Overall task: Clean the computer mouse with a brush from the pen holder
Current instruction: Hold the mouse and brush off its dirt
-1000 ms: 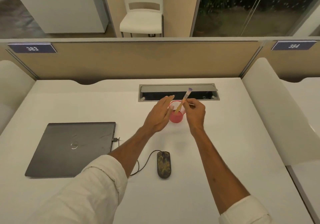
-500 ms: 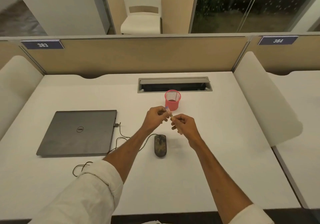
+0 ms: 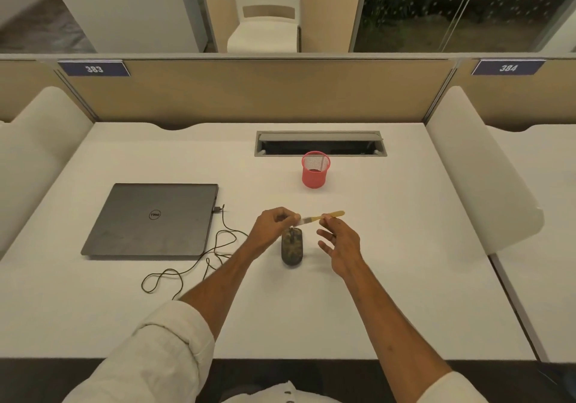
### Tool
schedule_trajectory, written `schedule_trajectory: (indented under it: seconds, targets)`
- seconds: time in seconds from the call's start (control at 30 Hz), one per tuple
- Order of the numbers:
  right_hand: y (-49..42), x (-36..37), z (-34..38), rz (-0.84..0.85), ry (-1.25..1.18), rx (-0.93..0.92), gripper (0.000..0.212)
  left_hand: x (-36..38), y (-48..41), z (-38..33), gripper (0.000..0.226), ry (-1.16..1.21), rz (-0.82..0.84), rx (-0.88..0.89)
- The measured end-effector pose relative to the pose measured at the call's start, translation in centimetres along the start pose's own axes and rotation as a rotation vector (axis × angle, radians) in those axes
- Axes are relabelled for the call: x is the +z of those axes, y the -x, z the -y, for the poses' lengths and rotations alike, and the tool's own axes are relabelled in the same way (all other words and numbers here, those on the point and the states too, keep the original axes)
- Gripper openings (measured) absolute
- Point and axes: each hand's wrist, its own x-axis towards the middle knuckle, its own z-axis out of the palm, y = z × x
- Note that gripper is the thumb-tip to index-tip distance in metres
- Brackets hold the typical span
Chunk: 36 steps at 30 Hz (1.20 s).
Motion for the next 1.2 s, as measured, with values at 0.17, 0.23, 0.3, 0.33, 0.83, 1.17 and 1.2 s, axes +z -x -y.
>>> schedule_trajectory:
  seconds: [0.17,0.23,0.3,0.33,0.83,1.17,1.2]
  targets:
    - [-0.6,-0.9,0.2,-0.072,-0.008,0.05,0.014,-0.9,1.0,2.8,0.087,-0.586,-0.059,0.17]
    - [-0.9,-1.5,0.2,-0.072,-0.012,0.074,0.013,-1.2,1.2,4.3,0.112,-0.707,0.038,0.163]
    - [-1.1,-1.9,-0.1,-0.06,-0.008,0.106,0.014,-1.3,1.2,5.5,0.127,-0.752,0.102,0.108]
    - [-1.1,-2.0,-0.3,-0.048,-0.003,0.124,0.015,-1.3,1.1,5.9,0.131,-0.773,0.119,0.089]
    - [-3.1,-1.2,-2.8,0.071,0.275,0.198,0.028,-1.4,-1.9,8.0,0.147,-0.945,0.312,0.145]
    - [-4.0,-0.6,-3.1,0.11,0.335,0.21,0.026,-1.2,-3.3,8.4,0.144,-0.874,0.315,0.183]
    - [-4.1,-0.5,-3.1,0.107,0.337,0.212,0.026,-1.2,-3.4,8.5,0.143,-0.868,0.313,0.185]
